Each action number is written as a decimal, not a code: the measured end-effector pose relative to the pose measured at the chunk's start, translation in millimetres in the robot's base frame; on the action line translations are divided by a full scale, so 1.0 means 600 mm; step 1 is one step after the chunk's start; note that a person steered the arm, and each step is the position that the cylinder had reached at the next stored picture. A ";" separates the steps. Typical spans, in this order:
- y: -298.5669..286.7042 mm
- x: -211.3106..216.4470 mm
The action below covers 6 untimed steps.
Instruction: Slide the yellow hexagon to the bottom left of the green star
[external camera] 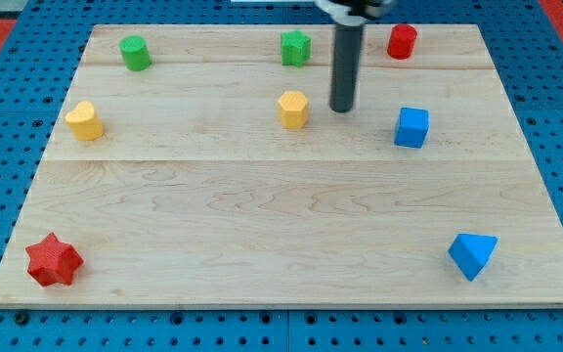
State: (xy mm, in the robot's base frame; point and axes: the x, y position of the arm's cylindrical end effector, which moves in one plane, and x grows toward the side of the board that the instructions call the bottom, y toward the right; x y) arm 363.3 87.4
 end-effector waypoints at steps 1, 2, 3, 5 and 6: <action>-0.076 0.000; -0.164 -0.011; -0.147 -0.104; -0.254 -0.269; -0.343 -0.273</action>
